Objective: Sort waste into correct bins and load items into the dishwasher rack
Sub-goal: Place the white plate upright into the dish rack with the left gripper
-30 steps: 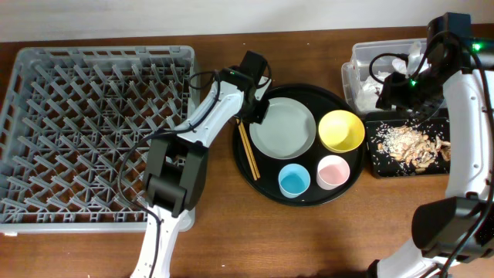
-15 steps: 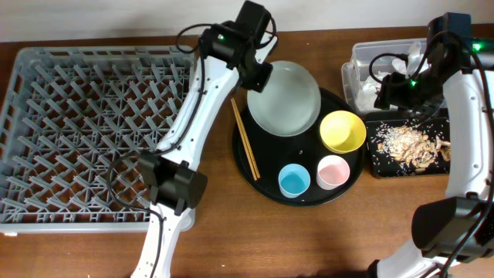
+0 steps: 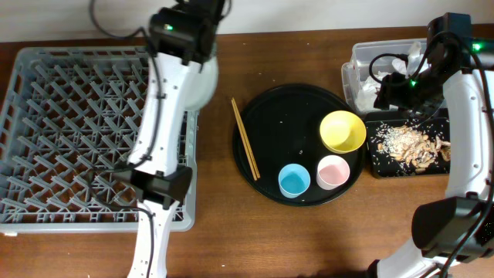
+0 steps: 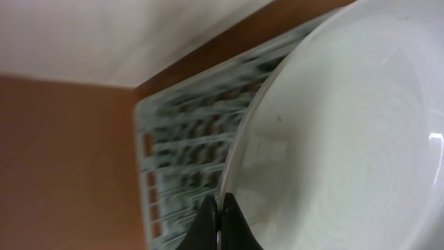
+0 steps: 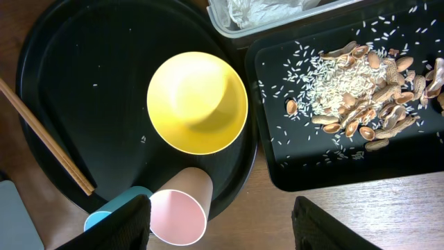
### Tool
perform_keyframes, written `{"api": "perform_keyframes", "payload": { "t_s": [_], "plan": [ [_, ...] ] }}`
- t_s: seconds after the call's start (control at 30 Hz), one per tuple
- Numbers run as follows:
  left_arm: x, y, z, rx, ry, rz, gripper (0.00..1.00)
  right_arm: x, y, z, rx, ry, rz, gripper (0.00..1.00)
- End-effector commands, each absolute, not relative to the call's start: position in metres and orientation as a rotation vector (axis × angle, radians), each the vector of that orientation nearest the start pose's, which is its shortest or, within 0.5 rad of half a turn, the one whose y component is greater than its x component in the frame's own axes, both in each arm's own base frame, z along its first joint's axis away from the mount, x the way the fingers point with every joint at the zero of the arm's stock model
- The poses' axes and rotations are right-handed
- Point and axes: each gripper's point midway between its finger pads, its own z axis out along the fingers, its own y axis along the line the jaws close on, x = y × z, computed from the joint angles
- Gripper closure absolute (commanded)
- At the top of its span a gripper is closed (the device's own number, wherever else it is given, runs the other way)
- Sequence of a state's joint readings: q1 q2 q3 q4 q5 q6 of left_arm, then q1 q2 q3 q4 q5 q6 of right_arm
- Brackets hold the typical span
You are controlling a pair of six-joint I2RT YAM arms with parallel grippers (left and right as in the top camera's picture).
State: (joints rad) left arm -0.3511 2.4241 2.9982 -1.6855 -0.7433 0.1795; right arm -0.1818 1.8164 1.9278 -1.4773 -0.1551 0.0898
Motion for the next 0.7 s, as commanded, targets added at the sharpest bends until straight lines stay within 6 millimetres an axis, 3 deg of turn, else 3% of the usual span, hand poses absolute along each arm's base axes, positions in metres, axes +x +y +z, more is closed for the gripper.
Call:
{"api": "perform_keyframes", "payload": {
  "t_s": [0.0, 0.07, 0.17, 0.3, 0.43, 0.47, 0.53, 0.67],
  "plan": [
    [0.476, 0.02, 0.347, 0.188, 2.357, 1.131, 1.0, 0.367, -0.043, 0.22, 0.37, 2.896, 0.198, 0.34],
    [0.478, 0.062, 0.35, 0.058, 2.356, 1.151, 1.0, 0.366, -0.043, 0.22, 0.371, 2.899, 0.198, 0.34],
    [0.49, 0.09, 0.352, 0.134, 2.367, 1.146, 1.0, 0.366, -0.043, 0.22, 0.371, 2.898, 0.198, 0.34],
    [0.512, 0.079, 0.336, 0.33, 2.393, 1.008, 1.0, 0.366, -0.043, 0.22, 0.371, 2.899, 0.198, 0.34],
    [0.529, 0.064, 0.291, 0.443, 2.468, 1.02, 1.0, 0.366, -0.043, 0.22, 0.372, 2.899, 0.199, 0.33],
    [0.532, 0.06, 0.284, 0.456, 2.473, 1.019, 1.0, 0.366, -0.042, 0.22, 0.372, 2.899, 0.2, 0.2],
    [0.538, 0.054, 0.286, 0.437, 2.445, 1.011, 1.0, 0.364, -0.042, 0.219, 0.374, 2.905, 0.202, 0.12],
    [0.538, 0.039, 0.289, 0.436, 2.428, 0.987, 1.0, 0.363, -0.041, 0.219, 0.374, 2.91, 0.207, 0.1]
  ]
}}
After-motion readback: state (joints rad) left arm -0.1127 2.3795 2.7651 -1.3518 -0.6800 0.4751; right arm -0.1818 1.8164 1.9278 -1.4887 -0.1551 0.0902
